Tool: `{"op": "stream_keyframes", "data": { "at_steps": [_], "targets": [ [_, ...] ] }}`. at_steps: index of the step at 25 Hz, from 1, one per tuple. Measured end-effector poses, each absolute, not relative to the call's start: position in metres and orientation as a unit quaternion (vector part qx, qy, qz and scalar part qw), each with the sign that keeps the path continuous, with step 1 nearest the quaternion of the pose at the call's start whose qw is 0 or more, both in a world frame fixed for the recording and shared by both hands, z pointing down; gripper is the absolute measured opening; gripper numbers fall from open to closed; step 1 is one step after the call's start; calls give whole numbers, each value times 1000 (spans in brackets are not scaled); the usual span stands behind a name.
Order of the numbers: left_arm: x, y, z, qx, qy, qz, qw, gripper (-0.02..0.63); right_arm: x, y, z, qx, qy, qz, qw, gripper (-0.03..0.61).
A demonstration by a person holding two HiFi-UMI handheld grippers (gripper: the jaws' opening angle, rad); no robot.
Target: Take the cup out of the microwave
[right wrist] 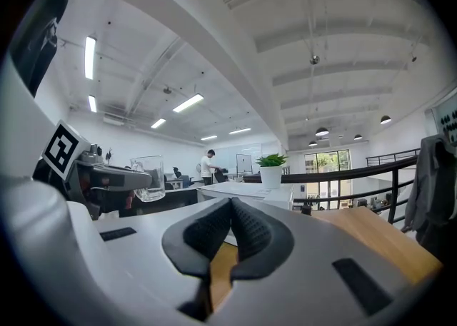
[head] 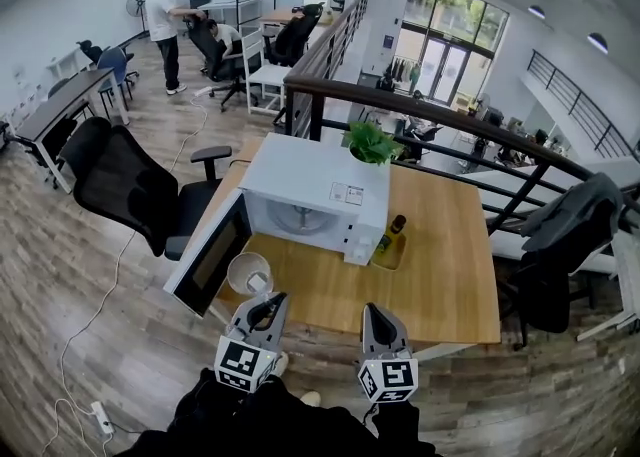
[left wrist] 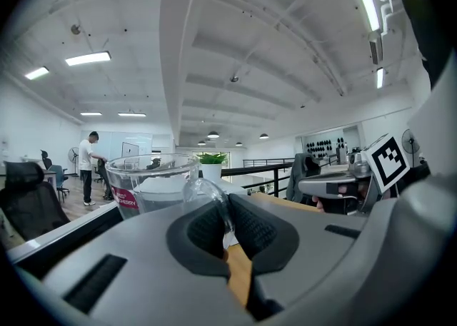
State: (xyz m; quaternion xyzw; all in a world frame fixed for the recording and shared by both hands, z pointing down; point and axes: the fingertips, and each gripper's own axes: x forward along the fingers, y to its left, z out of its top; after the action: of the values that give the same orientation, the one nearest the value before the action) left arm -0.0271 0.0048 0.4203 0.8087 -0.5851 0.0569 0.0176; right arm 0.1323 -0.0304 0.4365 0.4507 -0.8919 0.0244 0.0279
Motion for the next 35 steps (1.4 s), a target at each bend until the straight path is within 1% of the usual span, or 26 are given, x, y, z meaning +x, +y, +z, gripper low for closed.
{"op": "stream_keyframes", "data": {
  "at_steps": [35],
  "targets": [
    [-37,25,422,805,-591,52,17,25,113,-9,439,430,-902,26,21,14]
  ]
}}
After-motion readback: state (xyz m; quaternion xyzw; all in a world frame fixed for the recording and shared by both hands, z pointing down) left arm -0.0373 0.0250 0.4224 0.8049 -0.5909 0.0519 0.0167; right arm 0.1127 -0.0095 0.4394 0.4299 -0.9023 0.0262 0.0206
